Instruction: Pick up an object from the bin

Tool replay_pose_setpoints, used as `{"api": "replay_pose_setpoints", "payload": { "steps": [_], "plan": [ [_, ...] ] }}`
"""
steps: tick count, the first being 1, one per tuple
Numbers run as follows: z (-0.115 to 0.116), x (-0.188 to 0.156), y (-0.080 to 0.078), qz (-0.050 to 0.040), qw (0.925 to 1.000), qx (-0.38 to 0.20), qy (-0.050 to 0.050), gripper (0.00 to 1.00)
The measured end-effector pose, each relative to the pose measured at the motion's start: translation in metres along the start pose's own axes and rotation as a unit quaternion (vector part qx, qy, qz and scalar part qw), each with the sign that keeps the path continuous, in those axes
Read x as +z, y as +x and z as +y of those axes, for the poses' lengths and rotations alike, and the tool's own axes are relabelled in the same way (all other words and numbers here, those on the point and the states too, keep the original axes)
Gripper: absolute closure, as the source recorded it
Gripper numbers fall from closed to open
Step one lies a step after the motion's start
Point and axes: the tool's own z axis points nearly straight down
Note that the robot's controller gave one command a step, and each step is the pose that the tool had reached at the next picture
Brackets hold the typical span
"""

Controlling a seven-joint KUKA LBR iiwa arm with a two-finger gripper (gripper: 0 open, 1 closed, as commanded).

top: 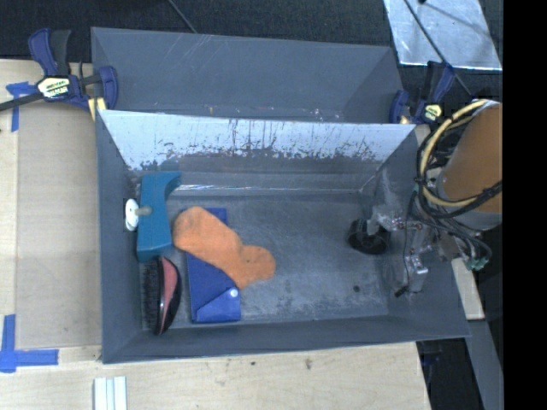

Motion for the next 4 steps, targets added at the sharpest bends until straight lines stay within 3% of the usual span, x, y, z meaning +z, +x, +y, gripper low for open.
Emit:
{"api": "replay_pose_setpoints", "payload": {
  "steps": [1,2,3,4],
  "plan": [
    [0.000,0.000,0.000,0.0000,1.0000,0.000,0.000,0.00],
    [-0.006,0.015,-0.049,-0.0018,1.0000,0.004,0.001,0.00],
    [-0.015,0.060,-0.043,-0.0013,0.9997,-0.023,0.000,1.00],
    [-0.015,0.060,-0.043,-0.0013,0.9997,-0.024,0.000,1.00]
  ]
}}
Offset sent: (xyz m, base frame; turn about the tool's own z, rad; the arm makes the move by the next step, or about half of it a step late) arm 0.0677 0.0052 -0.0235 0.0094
